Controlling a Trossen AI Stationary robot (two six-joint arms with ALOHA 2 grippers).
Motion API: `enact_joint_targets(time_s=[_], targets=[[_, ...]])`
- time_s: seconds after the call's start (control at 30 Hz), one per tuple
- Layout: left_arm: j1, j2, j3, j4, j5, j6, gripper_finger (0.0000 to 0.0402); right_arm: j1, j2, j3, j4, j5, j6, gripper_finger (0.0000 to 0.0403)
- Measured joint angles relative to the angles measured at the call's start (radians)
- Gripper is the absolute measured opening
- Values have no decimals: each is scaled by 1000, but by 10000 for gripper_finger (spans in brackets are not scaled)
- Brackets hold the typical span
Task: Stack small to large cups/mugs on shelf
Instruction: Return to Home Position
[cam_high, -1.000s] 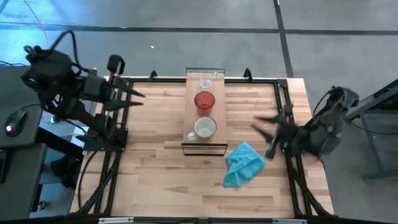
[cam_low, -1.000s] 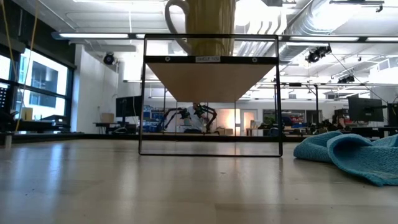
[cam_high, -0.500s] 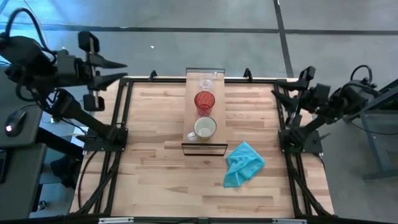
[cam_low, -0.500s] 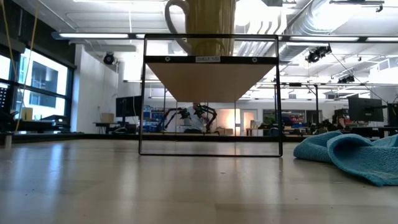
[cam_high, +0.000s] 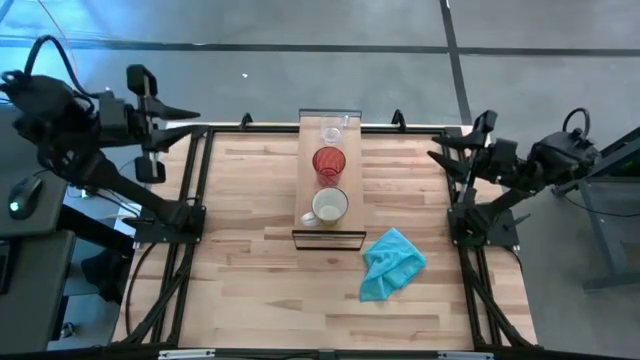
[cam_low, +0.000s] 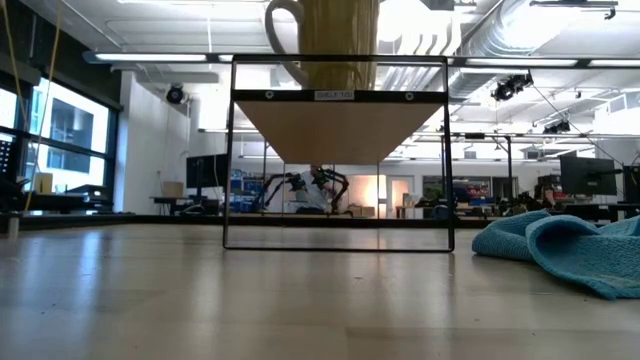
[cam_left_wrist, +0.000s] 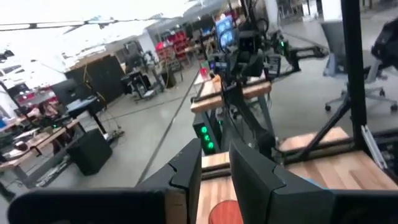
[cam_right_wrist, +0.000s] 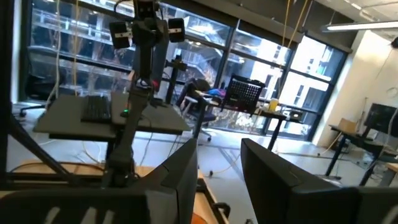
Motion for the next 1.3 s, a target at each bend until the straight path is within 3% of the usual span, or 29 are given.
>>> enact_joint_targets(time_s=[0.13,0.33,0.53,0.87,1.3], targets=[[0,-128,-227,152,22,-16,74,0,1,0,-30,-46,41,116],[-1,-305,-587,509,59,38,74,0,2,0,-110,-76,100,116],[-1,-406,-845,794,76,91,74,0,1,0,-146,-201,103,116],[-1,-430,-1077,912,201,-9,74,-1,7,-1,-252,-250,178,116],[0,-447,-1312,1101,143,-55,74,-1,21,-3,-319,-250,281,116]])
